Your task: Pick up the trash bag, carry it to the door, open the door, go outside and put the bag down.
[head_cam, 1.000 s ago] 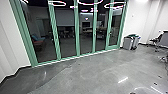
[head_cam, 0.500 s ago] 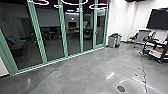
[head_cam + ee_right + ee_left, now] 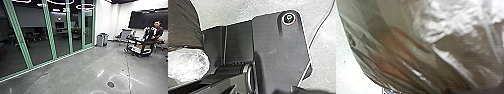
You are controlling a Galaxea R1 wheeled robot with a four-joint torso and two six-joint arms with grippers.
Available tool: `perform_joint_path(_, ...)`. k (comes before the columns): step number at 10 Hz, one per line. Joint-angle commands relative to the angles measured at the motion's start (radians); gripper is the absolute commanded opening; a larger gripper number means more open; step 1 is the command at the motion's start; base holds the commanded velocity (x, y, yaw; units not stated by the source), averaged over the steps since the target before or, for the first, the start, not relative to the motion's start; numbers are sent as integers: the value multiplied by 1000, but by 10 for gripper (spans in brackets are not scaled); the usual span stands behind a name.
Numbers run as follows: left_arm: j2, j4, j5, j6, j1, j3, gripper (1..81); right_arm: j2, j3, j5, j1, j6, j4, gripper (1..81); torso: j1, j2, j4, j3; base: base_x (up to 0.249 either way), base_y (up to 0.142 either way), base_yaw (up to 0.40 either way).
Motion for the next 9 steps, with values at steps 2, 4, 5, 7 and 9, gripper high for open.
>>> perform_joint_path(2, 1, 3, 60, 3, -71, -12, 10, 4, 2, -54, 53, 0, -5, 811, 0, 0, 0, 0, 0, 0, -269)
perform_joint_path(4, 1, 3, 60, 4, -71, -12, 10, 4, 2, -54, 52, 0, -5, 811, 0, 0, 0, 0, 0, 0, -184)
perform_joint_path(5, 1, 3, 60, 4, -73, -12, 10, 4, 2, -54, 52, 0, -5, 811, 0, 0, 0, 0, 0, 0, -133)
perform_joint_path(7, 1, 3, 60, 4, -71, -12, 10, 4, 2, -54, 52, 0, -5, 811, 0, 0, 0, 0, 0, 0, -120)
perform_joint_path(9, -1, 3, 60, 4, -71, -12, 10, 4, 2, -54, 52, 0, -5, 811, 0, 0, 0, 0, -40, 0, -52)
